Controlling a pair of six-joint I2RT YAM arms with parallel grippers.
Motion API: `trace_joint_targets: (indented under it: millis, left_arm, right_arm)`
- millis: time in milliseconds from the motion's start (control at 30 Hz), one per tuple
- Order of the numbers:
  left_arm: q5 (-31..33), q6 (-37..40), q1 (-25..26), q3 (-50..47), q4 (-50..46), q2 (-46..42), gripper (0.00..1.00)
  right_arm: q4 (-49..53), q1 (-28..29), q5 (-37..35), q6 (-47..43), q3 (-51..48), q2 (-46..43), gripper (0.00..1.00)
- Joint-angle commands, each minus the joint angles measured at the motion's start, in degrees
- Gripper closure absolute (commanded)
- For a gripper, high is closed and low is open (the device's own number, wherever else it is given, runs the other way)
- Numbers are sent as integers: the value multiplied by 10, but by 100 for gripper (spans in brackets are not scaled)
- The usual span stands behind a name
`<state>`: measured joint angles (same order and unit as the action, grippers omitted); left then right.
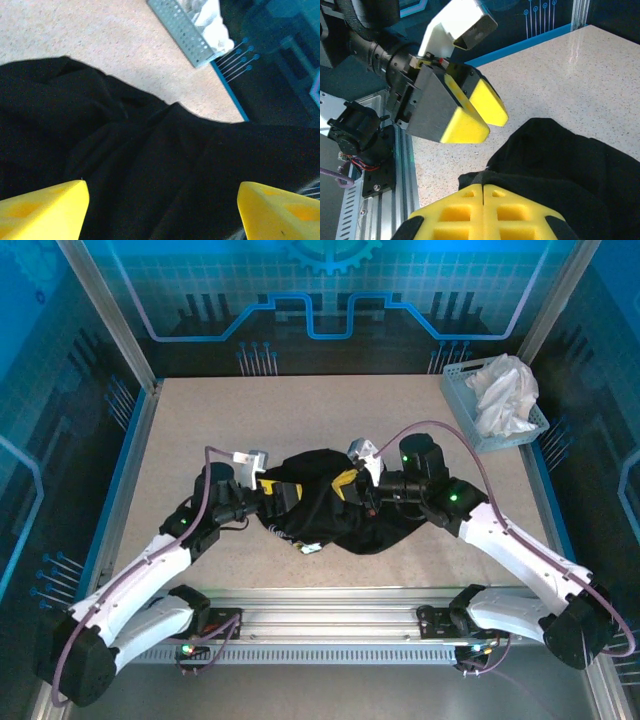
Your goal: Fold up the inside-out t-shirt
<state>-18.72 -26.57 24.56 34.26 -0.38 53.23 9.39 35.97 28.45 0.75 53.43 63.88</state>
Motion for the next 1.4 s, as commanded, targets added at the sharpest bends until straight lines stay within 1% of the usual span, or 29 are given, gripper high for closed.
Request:
trace_joint_targets:
  millis: [0, 133, 233, 333, 400, 467, 533, 600, 633, 667, 733, 767, 800, 833, 900, 967, 1000, 1067, 1167, 1267, 1367]
  left_arm:
    - [58, -8, 1, 13, -44, 27, 21]
    - [5, -27, 1, 20, -65, 76, 22]
    - [-52, -47, 2, 5, -36, 106, 23]
    - [-94, -55, 3, -2, -21, 124, 28]
    - [-62, -54, 2, 0, -43, 115, 28]
    - [7, -55, -3, 2, -63, 93, 28]
    - [57, -65, -27, -1, -64, 75, 28]
    - [72, -87, -75, -6, -44, 75, 27]
    - [74, -98, -96, -8, -30, 81, 27]
    - [79, -109, -121, -9, -14, 91, 26]
    - [80, -125, -152, -2, 15, 122, 24]
    - [85, -127, -162, 4, 26, 142, 23]
    - [92, -127, -168, 13, 31, 164, 22]
    - [97, -125, -172, 20, 35, 188, 21]
    - [105, -118, -182, 38, 36, 237, 20]
    - [105, -117, -191, 50, 40, 277, 19]
    - [102, -119, -193, 56, 43, 297, 19]
    - [85, -121, -193, 70, 48, 332, 19]
    - [62, -132, -193, 75, 67, 366, 20]
    - [48, -142, -193, 64, 93, 383, 25]
    - [30, -148, -192, 55, 113, 405, 31]
  right_arm:
    - [27, 9, -50, 30, 46, 41, 100]
    - [45, 10, -81, 46, 68, 79, 100]
    - [66, 10, -105, 44, 81, 94, 100]
    - [94, 11, -90, 31, 83, 93, 100]
    - [136, 13, -64, 10, 73, 83, 100]
    - [181, 21, -39, -8, 48, 67, 100]
    - [229, 30, 3, -21, 22, 57, 100]
    - [265, 35, 55, -34, -3, 49, 95]
    - [268, 36, 65, -36, -13, 43, 91]
    - [260, 36, 66, -37, -21, 33, 85]
    - [223, 32, 31, -28, -24, 14, 72]
    - [197, 25, 5, -19, -19, 10, 64]
    - [170, 12, -19, -6, -9, 11, 58]
    - [142, -3, -38, 12, 2, 18, 55]
    - [81, -36, -101, 56, 24, 51, 50]
    - [51, -42, -184, 61, 57, 111, 48]
    - [47, -42, -208, 59, 84, 153, 47]
    - [42, -42, -216, 60, 140, 232, 41]
    - [50, -32, -206, 59, 226, 344, 35]
    - [102, -10, -219, 40, 324, 452, 27]
    - [157, 8, -234, 30, 412, 550, 24]
